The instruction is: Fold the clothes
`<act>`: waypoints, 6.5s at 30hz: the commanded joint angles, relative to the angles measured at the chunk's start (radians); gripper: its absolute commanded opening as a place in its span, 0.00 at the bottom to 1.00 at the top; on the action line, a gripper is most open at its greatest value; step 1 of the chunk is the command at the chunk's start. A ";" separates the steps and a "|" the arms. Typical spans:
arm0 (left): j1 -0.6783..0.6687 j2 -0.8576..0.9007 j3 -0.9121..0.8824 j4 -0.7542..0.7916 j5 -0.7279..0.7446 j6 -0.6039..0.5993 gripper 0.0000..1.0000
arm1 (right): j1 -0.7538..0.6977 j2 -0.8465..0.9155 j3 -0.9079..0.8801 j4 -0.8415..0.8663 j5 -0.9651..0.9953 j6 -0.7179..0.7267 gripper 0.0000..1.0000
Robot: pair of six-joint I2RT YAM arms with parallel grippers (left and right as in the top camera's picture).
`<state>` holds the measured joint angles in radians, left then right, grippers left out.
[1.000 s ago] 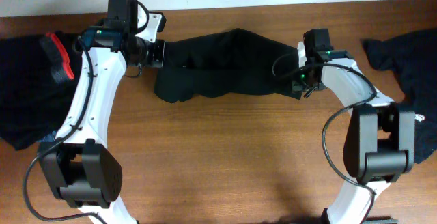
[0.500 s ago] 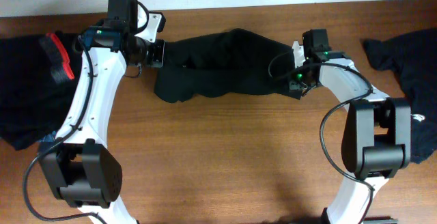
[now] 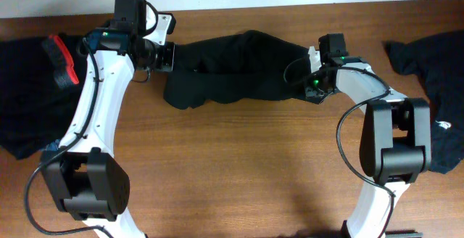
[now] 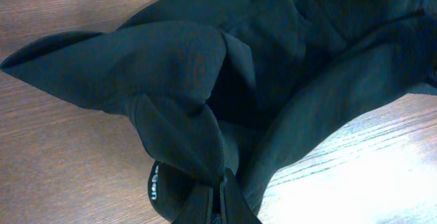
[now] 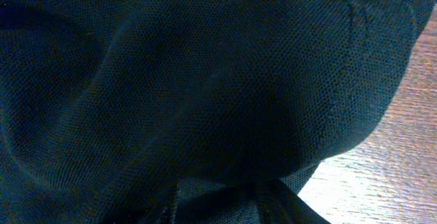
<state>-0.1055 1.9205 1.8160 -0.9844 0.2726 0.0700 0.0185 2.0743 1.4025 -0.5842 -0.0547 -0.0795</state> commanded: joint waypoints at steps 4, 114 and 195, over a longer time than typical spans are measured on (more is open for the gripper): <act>-0.003 -0.025 0.010 0.000 -0.007 -0.005 0.00 | 0.001 0.018 0.035 0.005 -0.016 -0.002 0.43; -0.003 -0.025 0.010 0.003 -0.007 -0.005 0.01 | 0.000 -0.195 0.137 -0.183 0.138 0.005 0.08; -0.003 -0.132 0.124 0.013 -0.121 -0.005 0.00 | -0.093 -0.340 0.504 -0.560 0.116 0.011 0.04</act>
<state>-0.1055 1.8595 1.9068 -0.9733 0.1814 0.0692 -0.0631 1.7302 1.8626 -1.1133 0.0597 -0.0746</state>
